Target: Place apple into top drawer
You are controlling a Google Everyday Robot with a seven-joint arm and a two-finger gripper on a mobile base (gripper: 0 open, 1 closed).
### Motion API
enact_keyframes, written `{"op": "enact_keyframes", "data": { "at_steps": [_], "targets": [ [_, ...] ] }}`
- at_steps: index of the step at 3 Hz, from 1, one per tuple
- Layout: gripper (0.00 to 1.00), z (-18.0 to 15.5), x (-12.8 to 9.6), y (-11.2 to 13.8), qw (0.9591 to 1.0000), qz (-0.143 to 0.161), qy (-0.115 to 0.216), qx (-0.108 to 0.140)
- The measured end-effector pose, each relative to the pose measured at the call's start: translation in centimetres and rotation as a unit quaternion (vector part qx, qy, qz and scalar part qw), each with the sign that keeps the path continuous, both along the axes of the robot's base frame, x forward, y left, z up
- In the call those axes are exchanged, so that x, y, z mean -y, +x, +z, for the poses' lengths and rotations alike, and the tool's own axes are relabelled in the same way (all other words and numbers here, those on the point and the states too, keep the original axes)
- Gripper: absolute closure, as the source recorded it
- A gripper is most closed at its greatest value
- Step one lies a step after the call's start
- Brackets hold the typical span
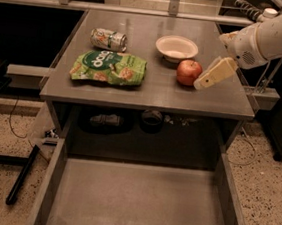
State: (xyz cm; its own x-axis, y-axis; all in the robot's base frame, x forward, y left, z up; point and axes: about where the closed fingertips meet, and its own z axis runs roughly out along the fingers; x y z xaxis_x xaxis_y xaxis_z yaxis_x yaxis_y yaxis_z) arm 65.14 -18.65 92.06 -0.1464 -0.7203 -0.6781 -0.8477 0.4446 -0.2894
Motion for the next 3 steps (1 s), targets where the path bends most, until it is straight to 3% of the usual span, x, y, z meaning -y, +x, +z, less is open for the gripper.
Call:
{"op": "enact_keyframes", "data": {
  "at_steps": [1, 3],
  "targets": [
    [0.0, 0.2, -2.5, 0.4, 0.9996, 0.024, 0.011, 0.005],
    [0.0, -2.6, -4.5, 1.8, 0.999, 0.031, -0.012, -0.031]
  ]
}}
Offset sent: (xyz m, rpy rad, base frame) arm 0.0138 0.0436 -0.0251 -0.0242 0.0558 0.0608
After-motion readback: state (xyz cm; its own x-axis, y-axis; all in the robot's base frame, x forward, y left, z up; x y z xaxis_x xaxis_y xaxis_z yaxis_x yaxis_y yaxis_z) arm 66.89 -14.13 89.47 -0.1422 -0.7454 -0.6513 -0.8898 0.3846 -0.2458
